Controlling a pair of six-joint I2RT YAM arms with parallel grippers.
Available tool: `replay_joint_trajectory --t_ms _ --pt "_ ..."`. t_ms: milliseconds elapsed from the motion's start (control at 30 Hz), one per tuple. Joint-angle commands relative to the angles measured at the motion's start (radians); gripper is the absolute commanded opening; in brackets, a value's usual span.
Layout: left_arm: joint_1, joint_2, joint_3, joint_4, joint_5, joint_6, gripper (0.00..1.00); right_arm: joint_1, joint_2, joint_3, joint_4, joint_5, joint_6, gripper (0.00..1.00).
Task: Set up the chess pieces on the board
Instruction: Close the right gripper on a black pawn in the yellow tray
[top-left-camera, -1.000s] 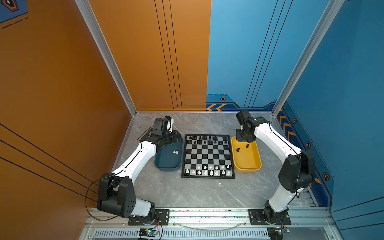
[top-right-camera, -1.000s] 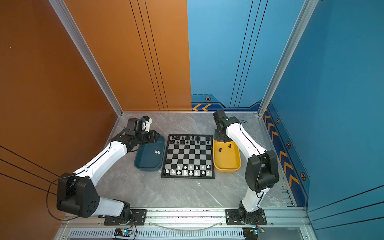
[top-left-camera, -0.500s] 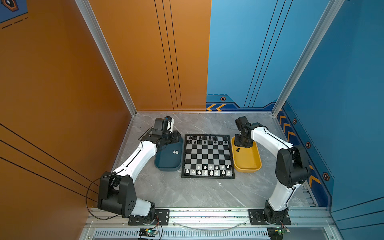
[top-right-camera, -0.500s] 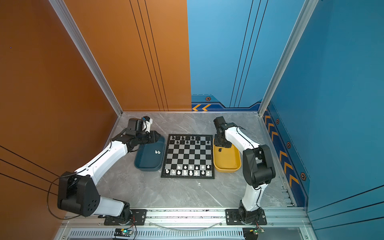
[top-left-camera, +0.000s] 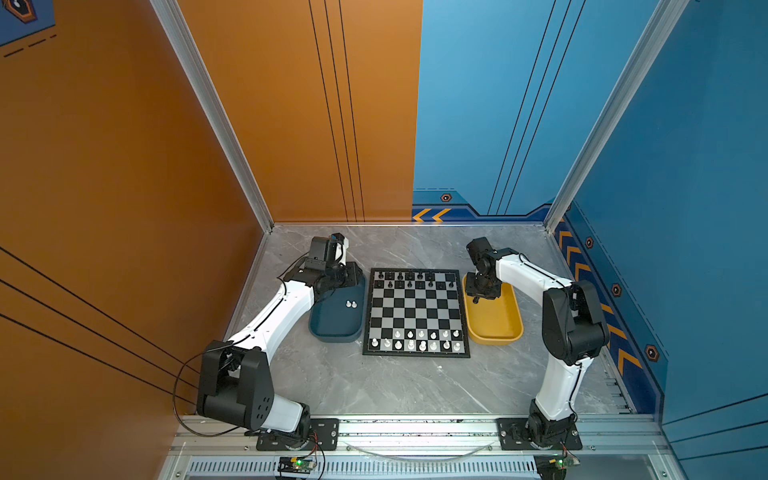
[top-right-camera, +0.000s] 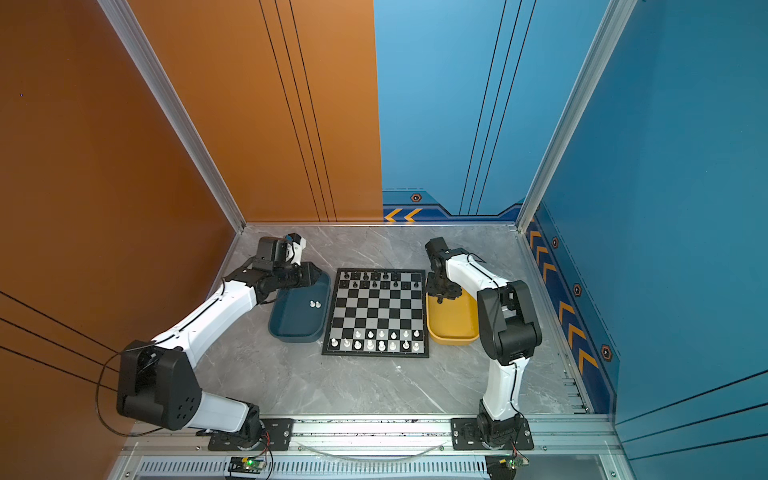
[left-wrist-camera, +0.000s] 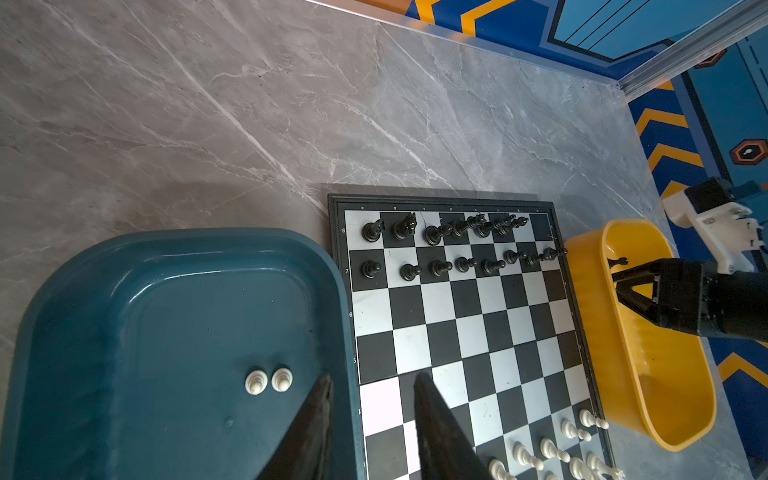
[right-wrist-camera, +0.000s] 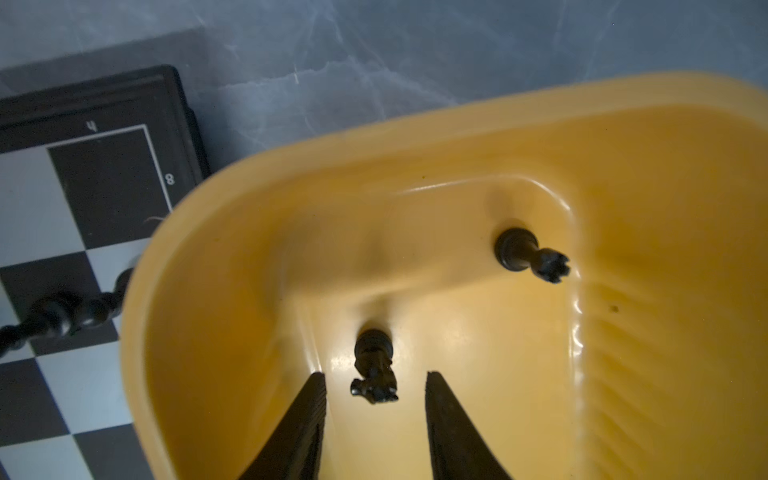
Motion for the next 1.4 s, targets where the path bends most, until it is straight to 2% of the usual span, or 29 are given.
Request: replay_joint_trajectory --t_ms 0,1367 --pt "-0.005 0.012 0.01 0.011 0.021 0.003 0.35 -0.005 0.022 0.002 0.009 -0.012 0.024 0.4" --pt "-0.005 0.018 0.012 0.008 0.025 0.005 0.35 0.007 0.061 0.01 -0.001 -0.028 0.019 0.23"
